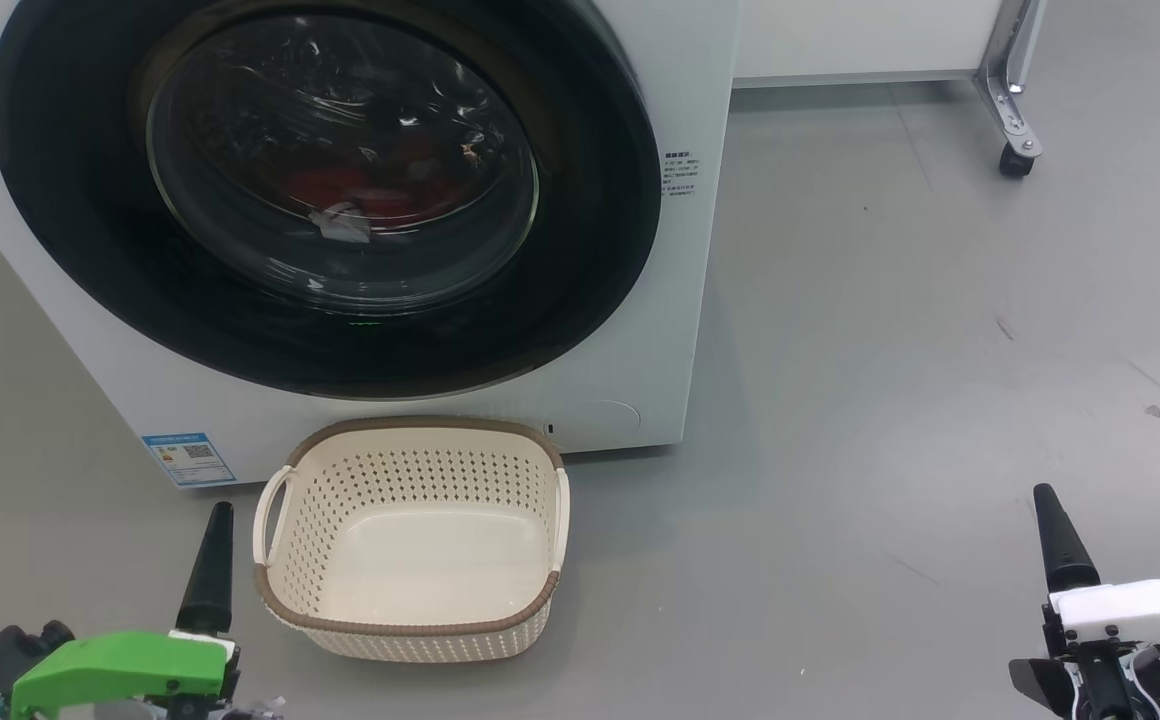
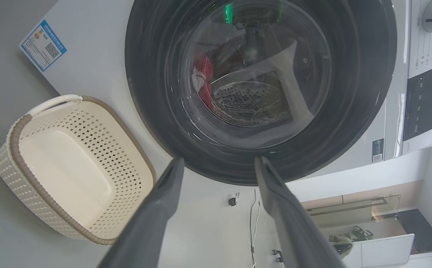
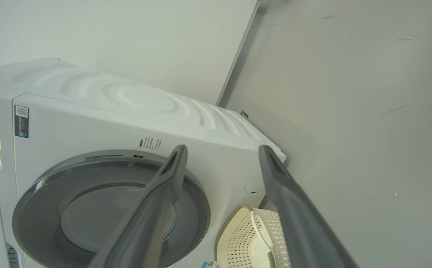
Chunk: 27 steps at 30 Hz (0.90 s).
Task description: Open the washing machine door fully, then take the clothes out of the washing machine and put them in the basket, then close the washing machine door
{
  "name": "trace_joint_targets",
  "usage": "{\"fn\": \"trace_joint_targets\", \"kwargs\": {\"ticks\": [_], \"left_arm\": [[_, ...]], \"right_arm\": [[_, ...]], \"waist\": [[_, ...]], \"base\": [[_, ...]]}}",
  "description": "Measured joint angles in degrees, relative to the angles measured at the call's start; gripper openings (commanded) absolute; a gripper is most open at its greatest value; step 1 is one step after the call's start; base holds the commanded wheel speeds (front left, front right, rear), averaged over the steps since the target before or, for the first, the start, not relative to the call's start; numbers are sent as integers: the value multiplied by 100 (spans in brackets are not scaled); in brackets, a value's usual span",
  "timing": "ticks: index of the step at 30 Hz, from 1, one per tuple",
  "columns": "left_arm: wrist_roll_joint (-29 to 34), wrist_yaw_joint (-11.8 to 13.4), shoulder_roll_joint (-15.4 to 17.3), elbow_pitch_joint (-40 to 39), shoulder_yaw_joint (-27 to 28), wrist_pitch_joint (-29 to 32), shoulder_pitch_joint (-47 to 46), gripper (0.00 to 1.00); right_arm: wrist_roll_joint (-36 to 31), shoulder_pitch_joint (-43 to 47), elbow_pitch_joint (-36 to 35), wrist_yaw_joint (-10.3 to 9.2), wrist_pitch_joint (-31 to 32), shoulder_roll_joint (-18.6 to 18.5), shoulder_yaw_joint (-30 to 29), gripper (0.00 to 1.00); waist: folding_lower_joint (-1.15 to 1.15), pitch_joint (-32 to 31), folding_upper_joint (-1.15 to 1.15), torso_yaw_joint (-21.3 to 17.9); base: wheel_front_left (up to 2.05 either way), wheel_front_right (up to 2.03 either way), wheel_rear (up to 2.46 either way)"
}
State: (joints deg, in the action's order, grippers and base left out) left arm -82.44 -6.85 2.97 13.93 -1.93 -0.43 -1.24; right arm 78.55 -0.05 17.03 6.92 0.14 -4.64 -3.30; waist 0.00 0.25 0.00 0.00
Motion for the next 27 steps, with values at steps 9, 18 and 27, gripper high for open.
{"fn": "trace_joint_targets", "kwargs": {"ticks": [9,18,27], "left_arm": [[1020,62,202,-29,-269,-169,-34,100],[2004,281,346,-78,-593,-344,-63,100],[2862,513,393,-152,-884,-524,-124,100]], "right_arm": [[-1036,-18,-44,-143,-208,-238,280,100],[-2038,-62,-64,-356,-385,-403,625,100],[-2930,-64,-71,-568,-559,-498,948,100]], "waist": [[0,-2,0,9],[0,-7,0,9],[0,-20,0,10]], "base": [[0,0,0],[0,0,0],[0,0,0]]}}
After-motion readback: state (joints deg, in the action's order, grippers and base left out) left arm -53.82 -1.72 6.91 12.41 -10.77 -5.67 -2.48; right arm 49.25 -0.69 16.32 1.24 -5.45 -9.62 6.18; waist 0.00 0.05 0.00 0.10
